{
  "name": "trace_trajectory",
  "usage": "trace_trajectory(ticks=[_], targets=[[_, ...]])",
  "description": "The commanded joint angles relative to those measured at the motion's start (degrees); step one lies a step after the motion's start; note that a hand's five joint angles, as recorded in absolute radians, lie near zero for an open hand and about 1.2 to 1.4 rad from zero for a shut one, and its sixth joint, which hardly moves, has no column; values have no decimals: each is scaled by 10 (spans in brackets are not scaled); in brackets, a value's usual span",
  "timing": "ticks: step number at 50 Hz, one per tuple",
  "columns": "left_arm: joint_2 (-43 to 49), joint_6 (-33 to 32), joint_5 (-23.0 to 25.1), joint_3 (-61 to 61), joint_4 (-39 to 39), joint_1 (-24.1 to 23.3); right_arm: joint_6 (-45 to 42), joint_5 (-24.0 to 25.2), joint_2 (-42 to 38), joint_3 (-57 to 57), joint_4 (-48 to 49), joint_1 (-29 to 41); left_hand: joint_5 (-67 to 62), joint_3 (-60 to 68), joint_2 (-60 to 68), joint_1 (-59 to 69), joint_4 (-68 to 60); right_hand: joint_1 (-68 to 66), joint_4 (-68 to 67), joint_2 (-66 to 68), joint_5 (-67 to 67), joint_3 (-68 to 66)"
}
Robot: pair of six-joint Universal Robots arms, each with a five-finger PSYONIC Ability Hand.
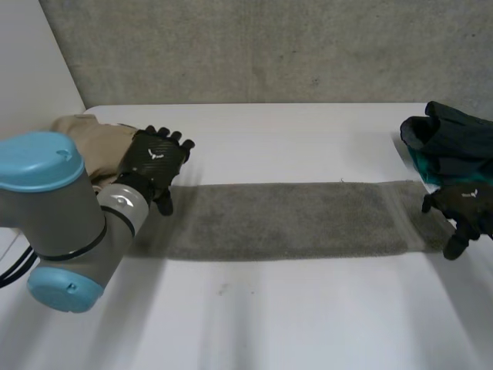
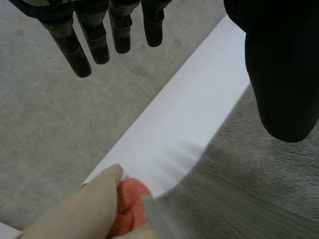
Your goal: Fold the laundry.
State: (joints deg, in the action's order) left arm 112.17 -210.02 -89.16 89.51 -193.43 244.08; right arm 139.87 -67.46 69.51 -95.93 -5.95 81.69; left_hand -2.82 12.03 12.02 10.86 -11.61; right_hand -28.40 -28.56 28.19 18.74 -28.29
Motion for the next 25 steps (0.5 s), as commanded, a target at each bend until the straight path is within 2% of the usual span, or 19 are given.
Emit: trace_trajectory(ticks=[1,6,10,11,12,14,18,21,25], targets=[[9,0,7,4,0,3,-9,25,-13,-58,120,-24,28,-20,-20,-9,16,-56,-54,58,52,-57],[10,0,6,4,-1,3,-12,22,-53,-55,154,-22,28,-20,-20,-9,16,-86,-84,88,82,-87],[10,0,6,4,-1,3,-12,26,-71,-48,169,-21,28,-20,-20,-9,16,-214,-212,216,210,-215],[10,0,6,4,-1,3,-12,26,-75,-47,173,-21,28,-20,-20,-9,16,-279,-277,281,275,-280],[10,0,6,4,-1,3,-13,20,-80,-44,182,-21,28,-20,-20,-9,16,-514,-512,516,510,-515],[10,0,6,4,-1,3,-14,15,-79,-44,194,-24,28,-20,-20,-9,16,-516,-514,518,513,-517],[9,0,6,6,0,0,-5,-30,-64,-54,235,-40,28,-20,-20,-9,16,-516,-514,518,513,-517],[2,0,4,8,0,0,-15,-58,-14,-55,245,-84,28,-20,-20,-9,16,-516,-514,518,513,-517],[-21,0,6,21,0,3,-63,-59,6,-37,242,-148,28,-20,-20,-9,16,-516,-514,518,513,-517]])
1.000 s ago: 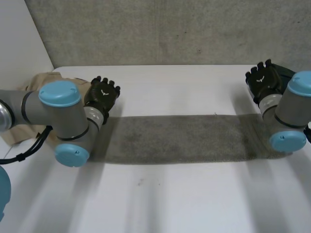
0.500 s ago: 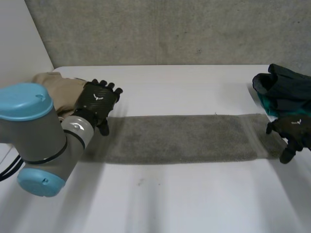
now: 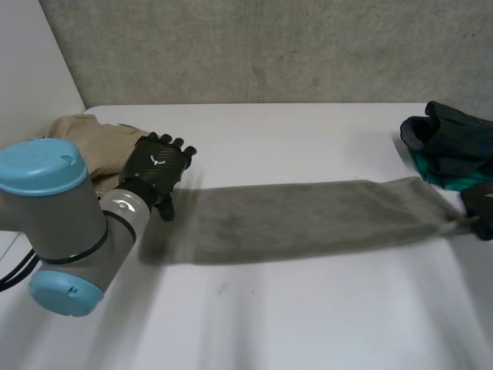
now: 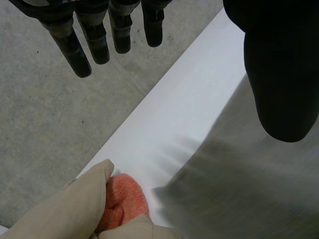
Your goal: Fold the laundry.
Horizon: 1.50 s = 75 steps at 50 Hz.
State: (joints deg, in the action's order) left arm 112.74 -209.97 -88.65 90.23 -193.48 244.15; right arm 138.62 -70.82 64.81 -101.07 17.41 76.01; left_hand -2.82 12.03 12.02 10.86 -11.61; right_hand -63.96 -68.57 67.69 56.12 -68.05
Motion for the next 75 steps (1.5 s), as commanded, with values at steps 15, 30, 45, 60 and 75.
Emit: trace_trajectory(ticks=[15,30,45,60,75], targets=[[-48,2,1,33,0,11,-147,8,58,61,42,158,28,-20,-20,-9,16,-160,-114,123,139,-120],[-63,46,1,50,0,-7,-153,8,-43,33,99,538,28,-20,-20,-9,16,-160,-114,123,139,-120],[-60,46,1,39,-1,-25,90,-100,61,9,-53,412,28,-20,-20,-9,16,540,586,-577,-561,580],[-43,46,1,42,-16,-39,-3,-123,61,-83,1,207,28,-20,-20,-9,16,-160,-114,123,139,-120],[-65,47,-3,47,-16,-51,-49,-47,41,-17,82,491,28,-20,-20,-9,16,-160,-114,123,139,-120]])
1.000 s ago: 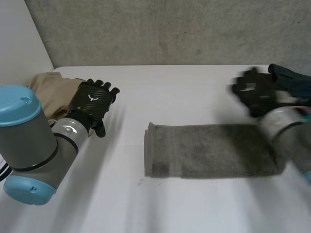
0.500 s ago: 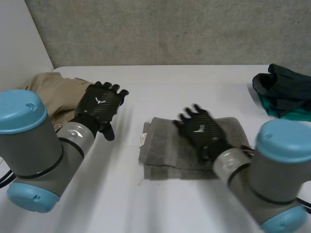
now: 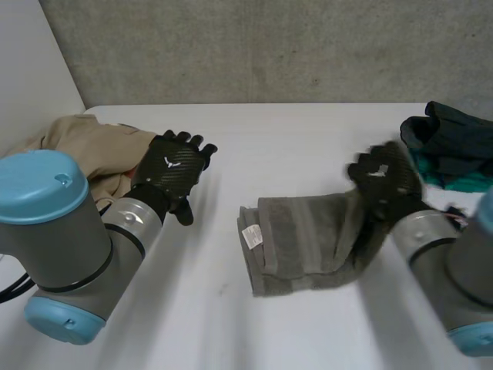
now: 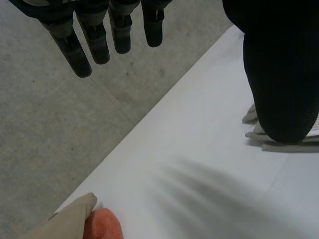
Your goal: Fold the laundry.
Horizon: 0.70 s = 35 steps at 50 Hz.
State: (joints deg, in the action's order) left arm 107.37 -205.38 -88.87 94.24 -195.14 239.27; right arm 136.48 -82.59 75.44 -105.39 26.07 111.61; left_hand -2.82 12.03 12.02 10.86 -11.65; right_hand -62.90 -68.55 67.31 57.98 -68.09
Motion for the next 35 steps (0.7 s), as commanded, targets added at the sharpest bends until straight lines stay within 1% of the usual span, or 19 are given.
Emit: trace_trajectory(ticks=[1,3,6,7,8,9,12,14,15,17,18,19,21,22,26,29,31,32,35], targets=[[-11,1,-1,7,0,-2,-35,84,-72,26,-7,146,28,-20,-20,-9,17,-171,-114,127,120,-119],[-10,1,-2,8,0,-2,-59,112,-93,26,-13,173,28,-20,-20,-9,17,-171,-114,127,120,-119],[-9,2,-2,6,0,-2,-70,117,-111,24,-32,178,28,-20,-20,-9,17,-160,-103,116,109,-108],[-8,2,-2,4,0,-3,-67,115,-116,26,-55,178,28,-20,-20,-9,17,162,218,-206,-212,213],[-8,2,-2,2,-1,-3,-62,117,-116,26,-64,179,28,-20,-20,-9,17,320,376,-364,-370,372],[-7,5,-2,-5,-2,-6,-56,123,-115,26,-69,177,28,-20,-20,-9,17,514,571,-558,-565,566],[-2,16,-3,-23,-8,-17,3,117,-99,31,-71,163,28,-20,-20,-9,17,529,586,-573,-580,581],[6,34,-4,-52,-14,-28,47,112,-67,32,-69,129,28,-20,-20,-9,17,529,586,-573,-580,581],[13,42,-4,-62,-14,-34,100,107,-31,30,-67,88,28,-20,-20,-9,17,529,586,-573,-580,581],[31,65,-5,-95,-14,-50,161,101,1,30,-70,46,28,-20,-20,-9,17,529,586,-573,-580,581],[38,73,-5,-106,-13,-56,192,99,11,30,-71,30,28,-20,-20,-9,17,529,586,-573,-580,581],[45,81,-5,-119,-12,-64,253,96,22,30,-72,0,28,-20,-20,-9,17,529,586,-573,-580,581],[70,110,-5,-157,-9,-85,303,95,29,31,-80,-23,28,-20,-20,-9,17,529,586,-573,-580,581],[79,118,-5,-169,-9,-91,343,96,35,33,-94,-35,28,-20,-20,-8,16,529,586,-573,-580,581],[133,159,-3,-232,14,-131,374,95,46,53,-148,-58,24,-17,-16,-5,13,529,586,-573,-580,581],[180,178,-4,-280,59,-152,373,96,31,70,-178,-64,23,-15,-15,-3,11,529,586,-573,-580,581],[209,184,-7,-305,84,-161,371,95,-5,92,-203,-62,21,-13,-13,-1,9,529,586,-573,-580,581],[234,187,-17,-326,110,-166,369,95,-19,101,-211,-60,19,-11,-11,0,8,529,586,-573,-580,581],[266,187,-46,-353,147,-173,368,95,-62,134,-243,-59,16,-8,-8,4,4,529,586,-573,-580,581]])
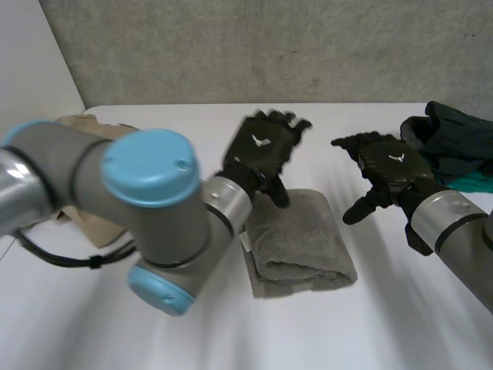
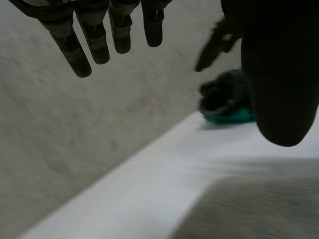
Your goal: Fold the laundry.
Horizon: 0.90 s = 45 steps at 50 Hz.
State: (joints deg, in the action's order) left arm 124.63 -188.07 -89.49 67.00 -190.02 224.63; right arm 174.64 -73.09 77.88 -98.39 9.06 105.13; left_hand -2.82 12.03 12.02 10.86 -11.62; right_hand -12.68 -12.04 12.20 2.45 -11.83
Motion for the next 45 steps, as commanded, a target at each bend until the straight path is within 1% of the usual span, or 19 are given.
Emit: trace_trajectory(ticks=[1,4,5,8,13,17,18,20,23,27,28,31,32,34,35,36,40,42,45], targets=[[108,12,-66,-93,116,-29,-13,1,-96,72,-80,6,11,-3,-3,9,-1,27,20,-22,-24,18],[125,10,-107,-99,141,-31,-18,5,-134,96,-111,9,11,-3,-3,9,-1,27,20,-22,-24,18],[130,8,-130,-98,153,-31,-18,4,-144,102,-117,11,11,-3,-3,9,-1,27,20,-22,-24,18],[134,9,-149,-93,169,-32,-25,1,-180,122,-138,29,11,-3,-3,9,-1,27,20,-22,-24,18],[132,6,-150,-81,203,-25,-68,-7,-214,132,-147,53,11,-3,-3,9,-1,27,20,-22,-24,18],[124,4,-147,-80,217,-24,-120,-55,-208,132,-142,60,11,-3,-3,9,-1,27,20,-22,-24,18],[121,4,-146,-81,218,-24,-141,-81,-202,132,-136,61,11,-3,-3,9,-1,27,20,-22,-24,18],[109,4,-140,-83,218,-24,-159,-99,-193,128,-126,62,13,-5,-5,7,1,27,20,-22,-24,18],[69,3,-110,-85,216,-18,-187,-113,-165,109,-85,77,18,-10,-10,2,6,27,20,-22,-24,18],[32,1,-48,-90,209,0,-212,-116,-113,58,-26,116,21,-13,-13,-1,9,27,20,-22,-24,18],[21,-4,-16,-93,204,11,-216,-116,-101,42,-12,121,21,-13,-13,-1,9,27,20,-22,-24,18],[9,-16,36,-98,197,29,-239,-116,-64,-18,31,140,23,-15,-15,-3,11,27,20,-22,-24,18],[3,-24,74,-101,193,41,-245,-116,-57,-34,42,145,21,-13,-13,-1,9,27,20,-22,-24,18],[-3,-32,111,-104,191,50,-256,-118,-47,-72,71,161,21,-13,-13,-1,9,27,20,-22,-24,18],[-5,-35,130,-107,191,54,-257,-119,-47,-83,77,166,21,-13,-13,-1,9,27,20,-22,-24,18],[-9,-39,166,-111,191,60,-257,-119,-48,-93,83,170,21,-13,-13,-1,9,27,20,-22,-24,18],[-17,-39,236,-121,192,64,-253,-121,-52,-130,107,177,19,-11,-11,0,7,27,20,-22,-24,18],[-18,-39,253,-121,193,63,-252,-124,-61,-138,126,176,19,-11,-11,0,7,27,20,-22,-24,18],[-17,-39,259,-118,193,62,-252,-126,-81,-140,153,172,19,-11,-11,0,7,27,20,-22,-24,18]])
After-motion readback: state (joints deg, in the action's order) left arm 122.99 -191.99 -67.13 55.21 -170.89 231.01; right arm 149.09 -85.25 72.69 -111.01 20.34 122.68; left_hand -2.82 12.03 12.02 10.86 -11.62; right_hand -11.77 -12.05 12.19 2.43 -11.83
